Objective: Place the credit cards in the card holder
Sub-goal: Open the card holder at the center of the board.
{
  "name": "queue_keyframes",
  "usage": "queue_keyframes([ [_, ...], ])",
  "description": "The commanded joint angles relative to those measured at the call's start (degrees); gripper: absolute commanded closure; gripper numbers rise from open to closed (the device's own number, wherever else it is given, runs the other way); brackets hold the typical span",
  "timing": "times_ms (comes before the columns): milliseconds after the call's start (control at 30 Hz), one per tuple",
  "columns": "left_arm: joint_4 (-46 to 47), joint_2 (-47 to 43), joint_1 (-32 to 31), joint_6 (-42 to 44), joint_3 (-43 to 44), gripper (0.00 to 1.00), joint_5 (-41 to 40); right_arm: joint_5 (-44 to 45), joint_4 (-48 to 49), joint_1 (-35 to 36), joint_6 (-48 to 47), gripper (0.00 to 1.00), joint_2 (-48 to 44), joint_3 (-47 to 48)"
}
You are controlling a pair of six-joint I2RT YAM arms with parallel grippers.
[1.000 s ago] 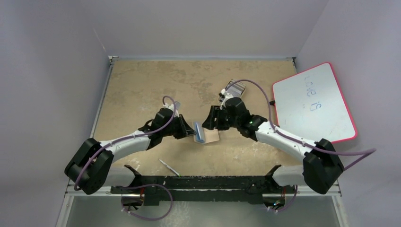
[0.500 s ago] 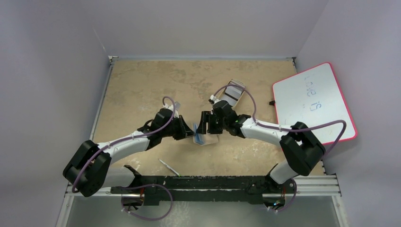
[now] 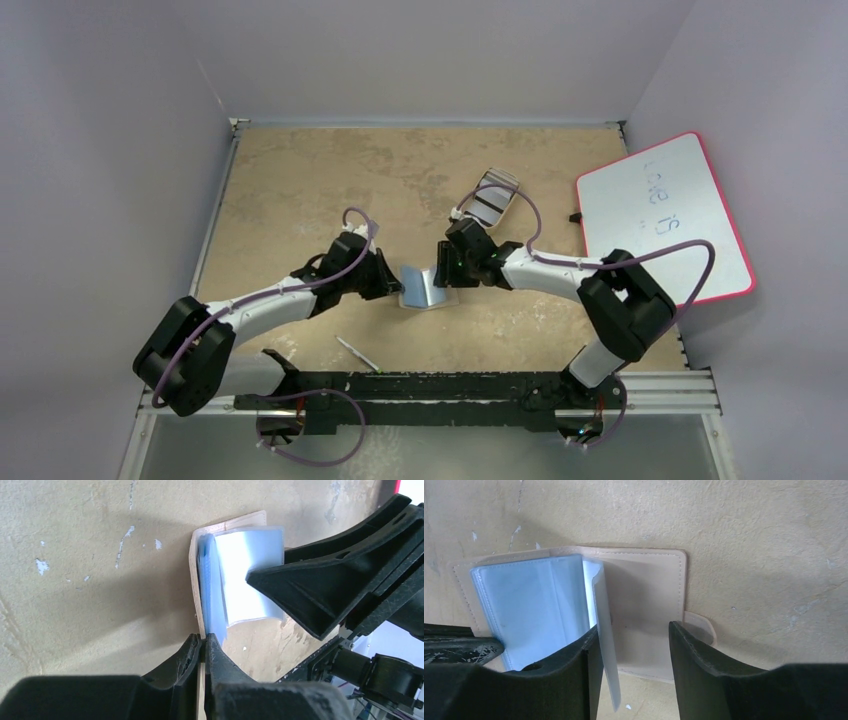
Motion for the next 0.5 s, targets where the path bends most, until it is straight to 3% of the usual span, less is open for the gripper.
queue_keyframes([
  [0, -0.63, -0.39, -0.28, 2.61, 0.48, 0.93, -2.98, 4.27, -1.24, 0.10, 0.48, 0.51, -0.25, -1.53],
  [167, 0.24, -0.86, -0.31, 2.51, 0.35, 0.82, -2.77, 6.80, -1.40, 0.11, 0.59, 0.66, -0.48, -1.76],
  [467, 1.45, -0.03, -0.29, 2.57, 0.13, 0.75, -2.74, 6.89, -3.76, 0.11, 0.22, 0.68, -4.02, -0.45],
])
